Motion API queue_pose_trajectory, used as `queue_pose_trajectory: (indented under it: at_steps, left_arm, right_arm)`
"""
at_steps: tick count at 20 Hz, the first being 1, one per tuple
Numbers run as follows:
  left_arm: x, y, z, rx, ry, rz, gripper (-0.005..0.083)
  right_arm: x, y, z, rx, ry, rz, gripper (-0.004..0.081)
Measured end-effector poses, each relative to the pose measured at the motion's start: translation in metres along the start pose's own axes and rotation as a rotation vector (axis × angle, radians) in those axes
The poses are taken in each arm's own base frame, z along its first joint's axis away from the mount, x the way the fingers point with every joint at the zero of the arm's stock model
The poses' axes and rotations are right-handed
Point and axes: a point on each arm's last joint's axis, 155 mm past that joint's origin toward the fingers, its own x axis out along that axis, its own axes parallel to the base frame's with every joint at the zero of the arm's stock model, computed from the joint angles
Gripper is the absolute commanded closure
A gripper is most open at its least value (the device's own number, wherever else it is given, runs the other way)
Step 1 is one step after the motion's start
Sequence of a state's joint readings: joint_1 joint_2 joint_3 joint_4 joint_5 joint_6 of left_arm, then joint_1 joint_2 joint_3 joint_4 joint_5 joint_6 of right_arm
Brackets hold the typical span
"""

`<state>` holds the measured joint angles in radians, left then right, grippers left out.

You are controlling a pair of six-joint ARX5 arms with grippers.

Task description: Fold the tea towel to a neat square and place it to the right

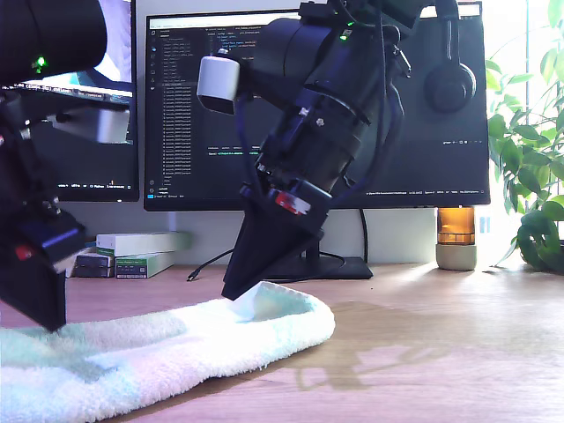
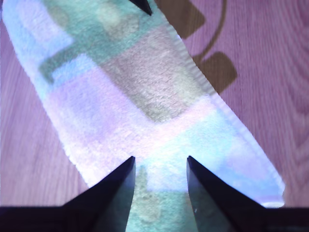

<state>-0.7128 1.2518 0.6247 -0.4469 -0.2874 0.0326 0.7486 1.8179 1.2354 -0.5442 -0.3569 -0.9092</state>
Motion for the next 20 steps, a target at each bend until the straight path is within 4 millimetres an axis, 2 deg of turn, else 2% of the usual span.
queue_pose_trajectory:
  at_steps: [3, 5, 6, 13, 16, 20]
  left_arm:
    - [-0.017, -0.012, 0.015, -0.02, -0.081, -0.095, 0.0801]
    - [-0.025, -0.028, 0.021, -0.007, -0.116, -0.195, 0.0797]
    - [-0.027, -0.035, 0.02, 0.004, -0.115, -0.24, 0.0797]
    - [-0.026, -0.044, 0.017, 0.012, -0.114, -0.304, 0.0797]
    - [-0.02, -0.049, -0.001, 0.013, -0.063, -0.324, 0.0797]
    - [-0.018, -0.049, -0.01, 0.0, -0.028, -0.338, 0.0797]
  right_arm:
    - [0.0, 0.001, -0.001, 0.079, 0.003, 0.003, 0.0561]
    - [0.0, 0.001, -0.001, 0.175, 0.005, 0.005, 0.0729]
    - [0.0, 0.001, -0.003, 0.226, 0.007, 0.006, 0.0788]
    - [-0.007, -0.014, -0.021, 0.693, 0.024, -0.036, 0.0783]
    - [-0.006, -0.014, -0.021, 0.762, 0.035, -0.051, 0.0783]
    - [-0.005, -0.013, -0.02, 0.814, 0.04, -0.063, 0.0783]
